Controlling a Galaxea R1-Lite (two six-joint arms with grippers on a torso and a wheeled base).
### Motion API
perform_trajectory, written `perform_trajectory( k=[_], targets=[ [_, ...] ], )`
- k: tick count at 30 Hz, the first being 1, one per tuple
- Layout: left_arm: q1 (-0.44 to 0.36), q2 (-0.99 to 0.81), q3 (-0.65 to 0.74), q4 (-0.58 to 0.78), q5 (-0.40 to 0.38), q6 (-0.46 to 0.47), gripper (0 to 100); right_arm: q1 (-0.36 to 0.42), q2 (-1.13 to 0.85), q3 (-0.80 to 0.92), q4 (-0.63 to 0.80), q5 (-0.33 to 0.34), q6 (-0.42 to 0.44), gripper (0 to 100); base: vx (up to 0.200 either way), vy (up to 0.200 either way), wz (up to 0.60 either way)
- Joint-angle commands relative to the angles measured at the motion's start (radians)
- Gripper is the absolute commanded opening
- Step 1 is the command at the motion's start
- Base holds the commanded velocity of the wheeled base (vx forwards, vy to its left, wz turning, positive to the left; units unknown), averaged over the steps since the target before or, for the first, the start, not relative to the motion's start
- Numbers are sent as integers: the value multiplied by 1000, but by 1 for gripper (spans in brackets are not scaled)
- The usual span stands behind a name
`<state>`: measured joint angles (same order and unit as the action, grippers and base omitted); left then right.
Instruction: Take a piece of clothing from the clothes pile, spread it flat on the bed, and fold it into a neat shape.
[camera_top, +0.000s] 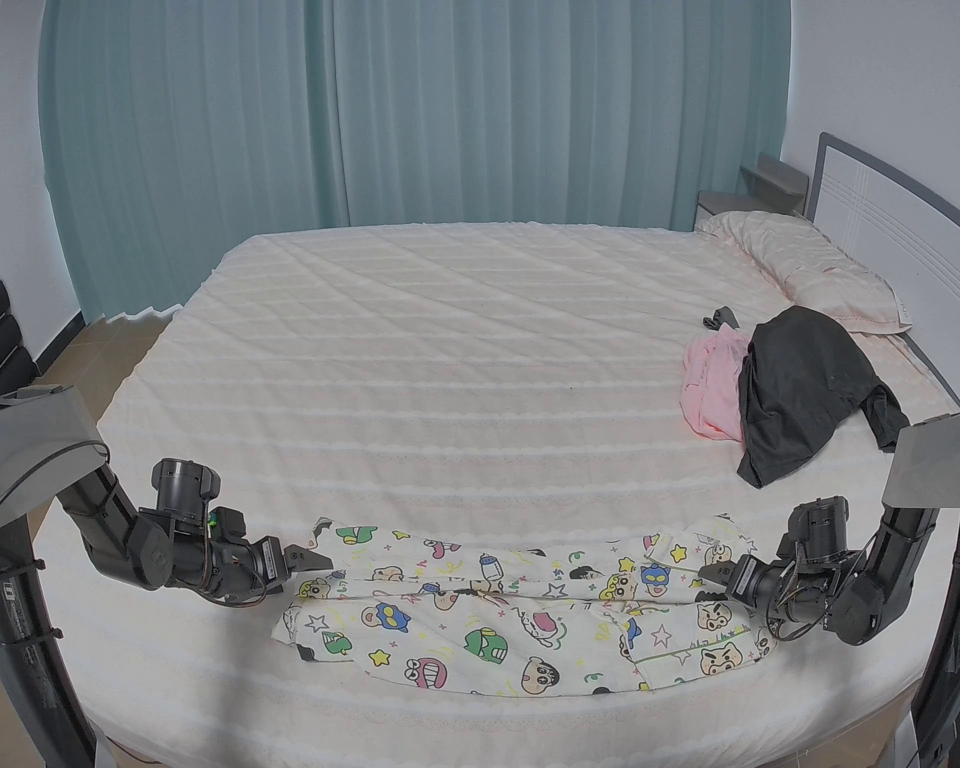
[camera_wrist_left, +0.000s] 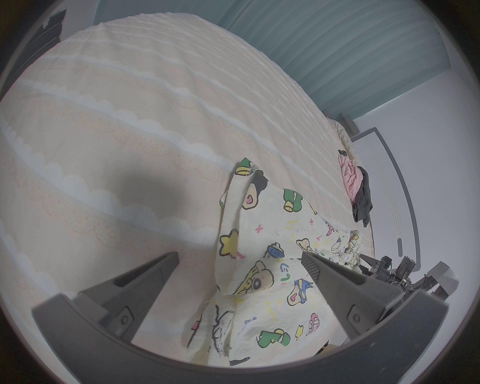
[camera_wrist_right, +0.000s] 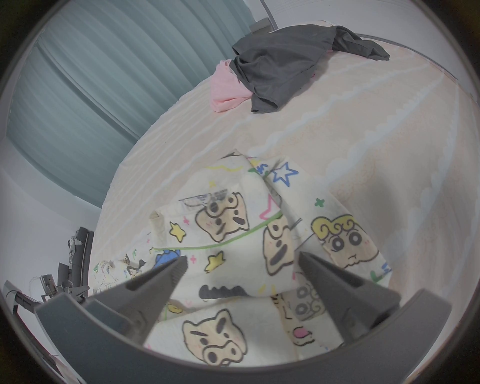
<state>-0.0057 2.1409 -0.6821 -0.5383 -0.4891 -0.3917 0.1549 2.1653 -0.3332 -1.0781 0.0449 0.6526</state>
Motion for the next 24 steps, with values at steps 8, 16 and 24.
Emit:
perform_trajectory(
  k=[8,16,24],
  targets=[
    [-2,-4,4,0,0,1,100,-40,-12,5,0,0,-5,0,0,0,0],
    [-2,-4,6,0,0,5,100,-75,-51,8,9,1,-13,0,0,0,0],
    [0,-10,4,-2,0,5,100,-77,-39,23,20,3,-48,100,0,0,0]
  ],
)
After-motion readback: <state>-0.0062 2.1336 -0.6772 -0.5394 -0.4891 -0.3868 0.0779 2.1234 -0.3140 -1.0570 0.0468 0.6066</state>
